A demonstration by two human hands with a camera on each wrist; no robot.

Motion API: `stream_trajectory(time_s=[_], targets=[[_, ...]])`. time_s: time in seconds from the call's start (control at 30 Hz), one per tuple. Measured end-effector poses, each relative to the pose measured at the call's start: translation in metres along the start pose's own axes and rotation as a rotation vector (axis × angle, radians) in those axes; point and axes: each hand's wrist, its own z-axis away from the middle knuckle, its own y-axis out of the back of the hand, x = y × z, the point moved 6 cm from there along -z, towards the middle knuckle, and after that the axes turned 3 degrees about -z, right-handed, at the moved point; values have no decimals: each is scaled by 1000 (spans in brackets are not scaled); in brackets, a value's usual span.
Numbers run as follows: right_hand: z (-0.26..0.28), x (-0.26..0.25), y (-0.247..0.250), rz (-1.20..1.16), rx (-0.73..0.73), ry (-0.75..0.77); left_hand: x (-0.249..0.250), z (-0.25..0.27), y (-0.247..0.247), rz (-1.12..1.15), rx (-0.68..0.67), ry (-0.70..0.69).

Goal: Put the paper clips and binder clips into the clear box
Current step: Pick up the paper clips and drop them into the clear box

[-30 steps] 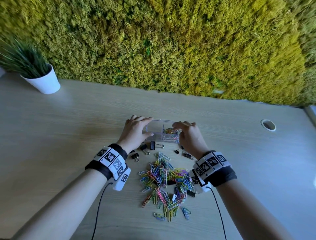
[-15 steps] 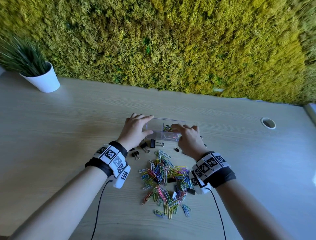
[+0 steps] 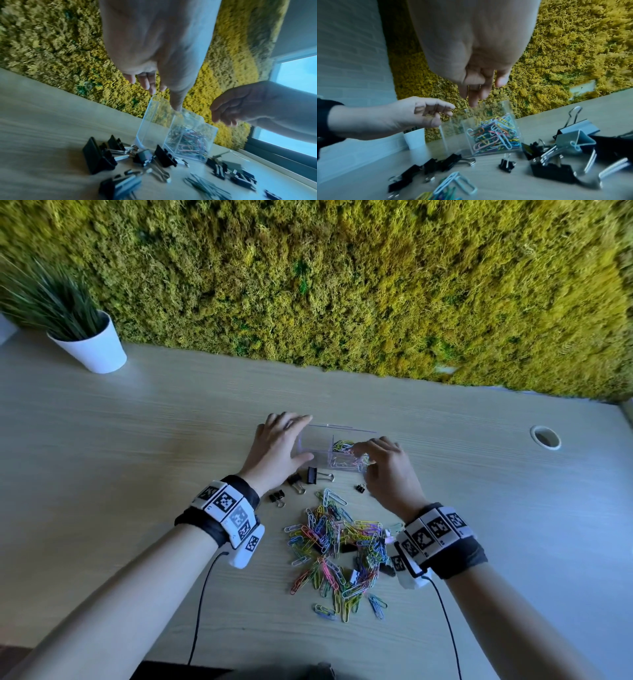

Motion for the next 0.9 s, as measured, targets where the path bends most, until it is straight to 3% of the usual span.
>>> stream_trajectory(time_s=[0.13,0.23,0.37,0.5,0.7,0.9], targets=[[23,-11,-32,-70,-287,-51,15,22,6,13,34,-102],[43,-20,-57,26,-495,-41,23,41,-4,25,-132,-144],[55,-26,-64,-74,-481,-18,20,61,-22,-66,-342,-133],[58,-12,-54,41,-405,-163,21,79,-39,-319,-596,-152],[63,-20,-69,163,-542,-206,39,74,-48,-310,-494,-188],[57,-25,-70,81,-483,-236,23,67,-34,-98,-327,-103]])
